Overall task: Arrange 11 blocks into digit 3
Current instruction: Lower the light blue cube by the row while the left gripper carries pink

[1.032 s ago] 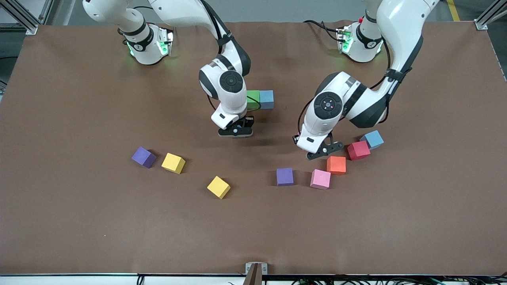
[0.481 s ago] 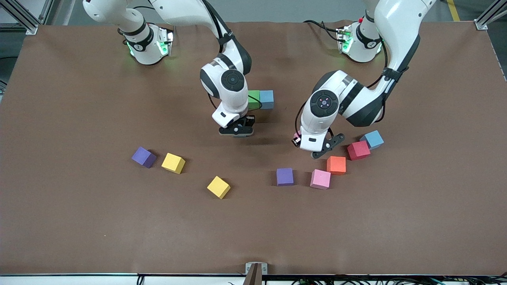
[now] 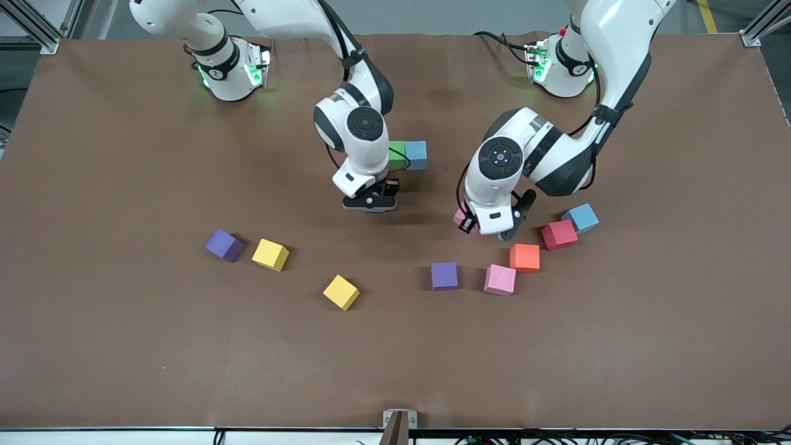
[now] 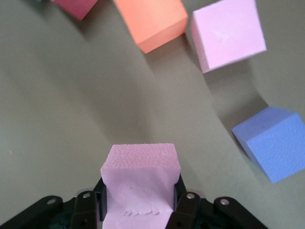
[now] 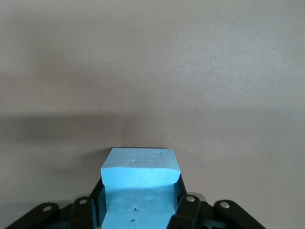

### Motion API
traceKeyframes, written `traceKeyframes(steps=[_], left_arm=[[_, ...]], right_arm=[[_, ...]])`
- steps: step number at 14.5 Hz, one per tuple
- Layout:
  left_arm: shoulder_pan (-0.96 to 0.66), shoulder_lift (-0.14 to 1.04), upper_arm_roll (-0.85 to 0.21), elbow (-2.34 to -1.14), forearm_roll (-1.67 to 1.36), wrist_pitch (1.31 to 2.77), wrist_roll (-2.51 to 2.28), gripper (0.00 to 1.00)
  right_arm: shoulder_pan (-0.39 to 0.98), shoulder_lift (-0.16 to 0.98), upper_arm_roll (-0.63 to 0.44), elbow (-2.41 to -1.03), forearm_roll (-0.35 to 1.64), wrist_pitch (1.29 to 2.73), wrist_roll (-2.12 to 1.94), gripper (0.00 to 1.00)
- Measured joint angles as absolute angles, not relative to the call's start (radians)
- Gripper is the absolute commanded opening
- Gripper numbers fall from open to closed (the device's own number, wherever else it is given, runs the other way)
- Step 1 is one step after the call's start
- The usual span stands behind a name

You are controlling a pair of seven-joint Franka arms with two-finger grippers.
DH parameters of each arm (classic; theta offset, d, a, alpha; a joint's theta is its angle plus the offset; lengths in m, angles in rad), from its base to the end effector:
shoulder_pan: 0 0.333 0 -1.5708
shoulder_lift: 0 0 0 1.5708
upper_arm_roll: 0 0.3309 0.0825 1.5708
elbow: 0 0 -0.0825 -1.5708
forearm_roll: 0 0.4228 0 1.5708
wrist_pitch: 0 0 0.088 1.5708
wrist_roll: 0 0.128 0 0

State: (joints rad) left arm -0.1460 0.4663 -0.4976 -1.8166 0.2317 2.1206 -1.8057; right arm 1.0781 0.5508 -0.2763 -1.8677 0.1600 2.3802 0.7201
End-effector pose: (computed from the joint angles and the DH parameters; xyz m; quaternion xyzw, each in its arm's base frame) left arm 0.5524 -0.3749 0.2699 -0.8605 -0.5069 0.0292 0.0406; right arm 0.4597 0.4890 0.1907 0.9998 0.0014 0.0074 0.0165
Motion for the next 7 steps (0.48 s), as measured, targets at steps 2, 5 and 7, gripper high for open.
traceKeyframes(steps=[2,5,7], left_arm=[[-0.155,0.468,-0.498,-1.815,0.232,2.122,-1.955,0.46],[-0.169,0.473,-0.498,-1.814,0.232,2.158,-2.149,0.46],[-0.179,0.477,-0.498,-1.814,0.232,2.184,-2.255,0.46]], right_arm=[[1.080,0.551,-0.276,-1.868,0.160,2.380,0.728,0.03],[1.080,0.550,-0.276,-1.868,0.159,2.380,0.734,0.03],[1.080,0.550,-0.278,-1.868,0.143,2.380,0.734,0.03]])
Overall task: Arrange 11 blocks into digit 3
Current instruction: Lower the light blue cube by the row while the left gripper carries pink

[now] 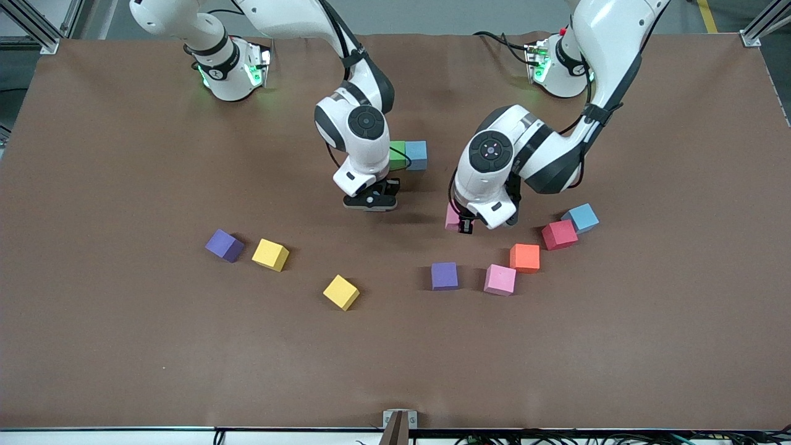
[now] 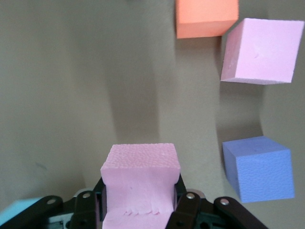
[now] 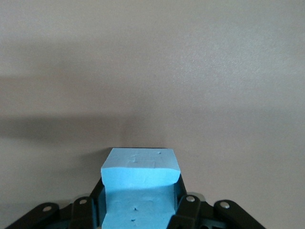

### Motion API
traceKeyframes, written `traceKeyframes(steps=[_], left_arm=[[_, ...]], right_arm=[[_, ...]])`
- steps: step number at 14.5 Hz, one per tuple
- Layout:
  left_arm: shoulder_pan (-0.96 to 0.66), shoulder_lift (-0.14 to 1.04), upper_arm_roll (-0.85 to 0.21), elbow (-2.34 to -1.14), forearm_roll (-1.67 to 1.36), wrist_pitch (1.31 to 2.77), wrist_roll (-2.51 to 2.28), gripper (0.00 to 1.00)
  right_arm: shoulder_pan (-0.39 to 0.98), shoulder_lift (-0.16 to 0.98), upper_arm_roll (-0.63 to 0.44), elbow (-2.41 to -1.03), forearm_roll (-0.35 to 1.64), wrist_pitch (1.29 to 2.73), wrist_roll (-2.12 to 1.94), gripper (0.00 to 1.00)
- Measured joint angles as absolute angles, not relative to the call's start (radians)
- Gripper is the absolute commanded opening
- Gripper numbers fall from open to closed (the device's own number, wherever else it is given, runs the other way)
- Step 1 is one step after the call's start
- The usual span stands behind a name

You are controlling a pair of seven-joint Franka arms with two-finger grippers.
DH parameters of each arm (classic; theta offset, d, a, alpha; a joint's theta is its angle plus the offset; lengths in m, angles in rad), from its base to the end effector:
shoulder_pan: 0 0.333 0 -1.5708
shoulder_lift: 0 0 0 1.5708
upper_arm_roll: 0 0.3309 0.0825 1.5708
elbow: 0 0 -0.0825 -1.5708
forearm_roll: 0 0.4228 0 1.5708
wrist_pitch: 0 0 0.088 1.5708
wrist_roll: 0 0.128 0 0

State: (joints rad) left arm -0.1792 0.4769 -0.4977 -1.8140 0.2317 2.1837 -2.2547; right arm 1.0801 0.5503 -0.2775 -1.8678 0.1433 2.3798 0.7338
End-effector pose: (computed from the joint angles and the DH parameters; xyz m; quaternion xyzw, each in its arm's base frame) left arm 0.5459 -0.3990 0.2697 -0.7375 -0.6748 0.0198 0.0178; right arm 0.4595 0.4891 0.1910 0.9997 0.0011 0.0115 0.0209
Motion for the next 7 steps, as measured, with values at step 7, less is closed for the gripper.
traceKeyframes(steps=[7], left_arm=[[-0.202,0.490,-0.497,-1.814,0.281,2.202,-2.452,0.46]], right_arm=[[1.072,0.550,-0.292,-1.872,0.089,2.398,0.733,0.03]])
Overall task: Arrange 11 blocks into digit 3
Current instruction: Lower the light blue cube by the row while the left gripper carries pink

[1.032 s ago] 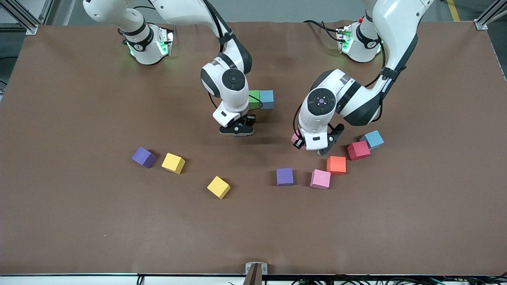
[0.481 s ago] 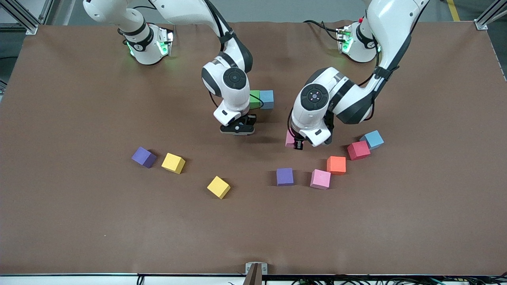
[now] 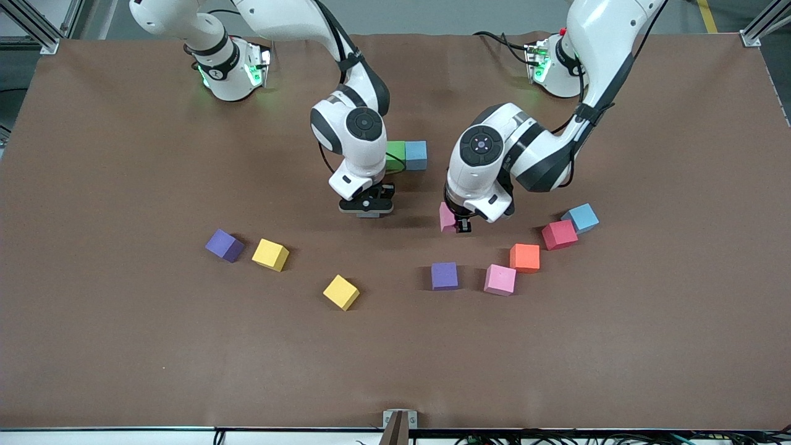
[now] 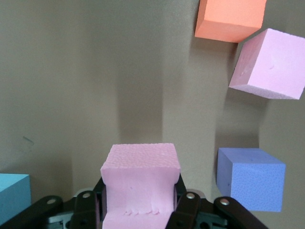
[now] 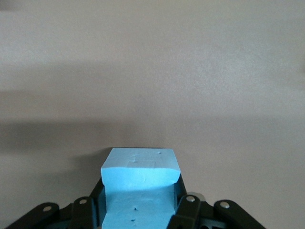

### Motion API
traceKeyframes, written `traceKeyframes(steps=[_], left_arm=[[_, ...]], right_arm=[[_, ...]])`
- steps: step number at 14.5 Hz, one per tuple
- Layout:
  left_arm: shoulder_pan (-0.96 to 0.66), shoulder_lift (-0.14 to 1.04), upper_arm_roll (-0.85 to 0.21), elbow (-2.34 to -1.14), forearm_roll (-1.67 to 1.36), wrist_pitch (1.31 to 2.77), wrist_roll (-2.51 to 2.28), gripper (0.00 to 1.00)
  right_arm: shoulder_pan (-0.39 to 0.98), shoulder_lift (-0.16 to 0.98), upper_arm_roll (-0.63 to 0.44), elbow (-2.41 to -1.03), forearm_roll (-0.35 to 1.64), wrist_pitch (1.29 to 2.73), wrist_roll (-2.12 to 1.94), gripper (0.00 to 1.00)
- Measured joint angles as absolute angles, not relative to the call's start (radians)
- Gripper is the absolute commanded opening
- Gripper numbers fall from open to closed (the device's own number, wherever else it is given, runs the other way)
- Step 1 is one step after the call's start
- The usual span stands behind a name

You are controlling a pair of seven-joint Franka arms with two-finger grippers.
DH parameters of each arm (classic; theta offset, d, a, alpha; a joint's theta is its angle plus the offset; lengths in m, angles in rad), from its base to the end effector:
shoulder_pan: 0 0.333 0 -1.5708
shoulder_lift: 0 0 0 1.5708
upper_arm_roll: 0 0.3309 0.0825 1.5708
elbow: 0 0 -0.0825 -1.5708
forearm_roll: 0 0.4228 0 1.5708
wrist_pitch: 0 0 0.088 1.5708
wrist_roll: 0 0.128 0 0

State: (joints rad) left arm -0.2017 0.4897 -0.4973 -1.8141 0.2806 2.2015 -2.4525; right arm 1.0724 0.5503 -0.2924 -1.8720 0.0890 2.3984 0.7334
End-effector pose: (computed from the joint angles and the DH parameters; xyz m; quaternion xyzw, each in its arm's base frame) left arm 0.5396 -0.4107 0.2632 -0.6863 -0.7272 0.0020 0.0153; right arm 0.4720 0.4785 0.1924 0.9989 0.0109 0.0320 0.0324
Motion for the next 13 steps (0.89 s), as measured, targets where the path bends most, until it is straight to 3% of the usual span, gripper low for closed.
traceKeyframes(steps=[13], left_arm=[[-0.192,0.512,-0.490,-1.814,0.288,2.228,-2.466,0.46]], right_arm=[[1.061,0.550,-0.278,-1.877,0.127,2.405,0.612,0.03]])
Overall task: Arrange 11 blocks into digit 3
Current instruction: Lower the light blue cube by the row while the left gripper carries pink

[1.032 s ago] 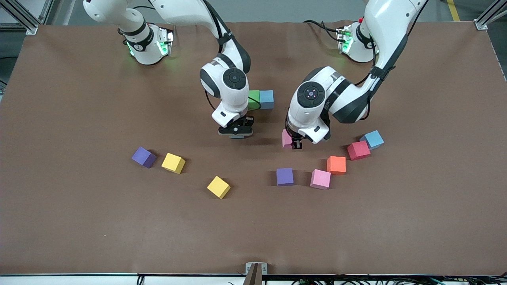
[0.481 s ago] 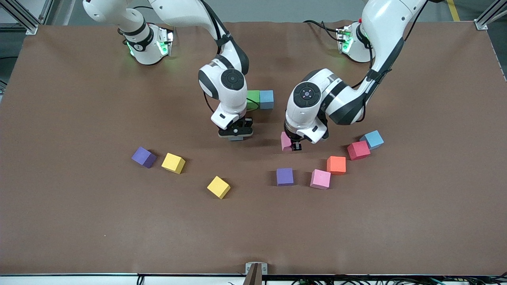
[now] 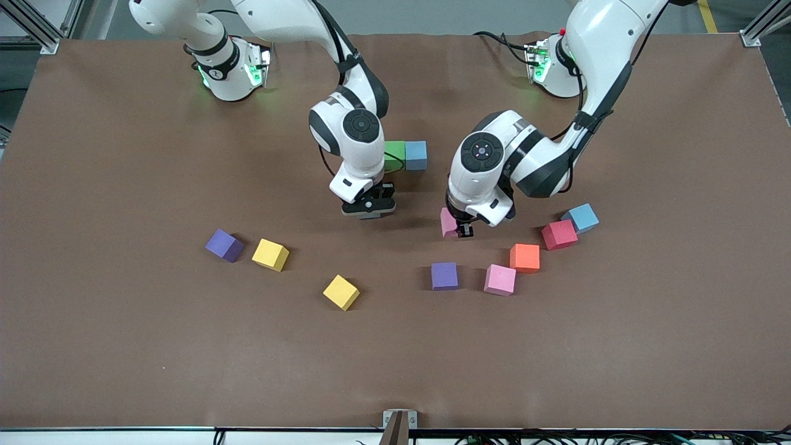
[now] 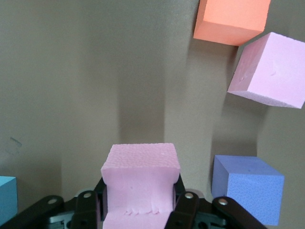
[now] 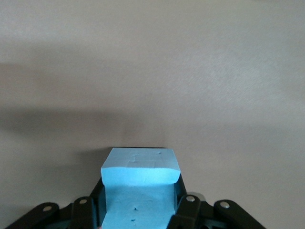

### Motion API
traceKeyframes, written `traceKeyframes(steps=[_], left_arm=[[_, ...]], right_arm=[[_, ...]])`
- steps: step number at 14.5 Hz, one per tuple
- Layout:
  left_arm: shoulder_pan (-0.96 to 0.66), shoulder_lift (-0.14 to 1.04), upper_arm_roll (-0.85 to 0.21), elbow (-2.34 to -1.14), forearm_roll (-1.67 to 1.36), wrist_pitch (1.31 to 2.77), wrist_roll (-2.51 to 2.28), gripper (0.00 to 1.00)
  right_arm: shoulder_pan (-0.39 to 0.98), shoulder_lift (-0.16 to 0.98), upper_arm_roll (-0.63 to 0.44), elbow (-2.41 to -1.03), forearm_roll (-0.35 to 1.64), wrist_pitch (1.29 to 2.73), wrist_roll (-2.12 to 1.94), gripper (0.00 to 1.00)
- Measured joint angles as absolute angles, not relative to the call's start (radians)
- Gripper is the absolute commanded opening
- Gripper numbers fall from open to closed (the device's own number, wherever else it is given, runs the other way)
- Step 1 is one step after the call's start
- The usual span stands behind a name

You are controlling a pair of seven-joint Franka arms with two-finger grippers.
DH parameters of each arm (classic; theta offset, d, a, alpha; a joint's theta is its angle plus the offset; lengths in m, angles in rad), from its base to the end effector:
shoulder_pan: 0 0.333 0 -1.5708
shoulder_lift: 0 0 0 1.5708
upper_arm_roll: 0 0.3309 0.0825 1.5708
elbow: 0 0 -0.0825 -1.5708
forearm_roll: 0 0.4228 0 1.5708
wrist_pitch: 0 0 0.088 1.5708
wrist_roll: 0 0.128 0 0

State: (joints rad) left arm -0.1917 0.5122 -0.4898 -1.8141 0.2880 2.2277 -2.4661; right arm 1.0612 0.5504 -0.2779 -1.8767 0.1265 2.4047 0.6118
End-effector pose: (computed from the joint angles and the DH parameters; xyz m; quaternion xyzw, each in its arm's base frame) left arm 0.5473 -0.4033 0.2506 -0.6769 -0.7360 0.0043 0.0125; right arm 0.4695 0.4792 0.1894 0.9979 0.0584 0.0200 0.0217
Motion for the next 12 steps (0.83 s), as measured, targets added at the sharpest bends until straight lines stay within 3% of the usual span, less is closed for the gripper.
traceKeyframes(steps=[12], left_arm=[[-0.192,0.513,-0.490,-1.814,0.288,2.233,-2.466,0.46]], right_arm=[[1.063,0.551,-0.267,-1.882,0.156,2.405,0.612,0.03]])
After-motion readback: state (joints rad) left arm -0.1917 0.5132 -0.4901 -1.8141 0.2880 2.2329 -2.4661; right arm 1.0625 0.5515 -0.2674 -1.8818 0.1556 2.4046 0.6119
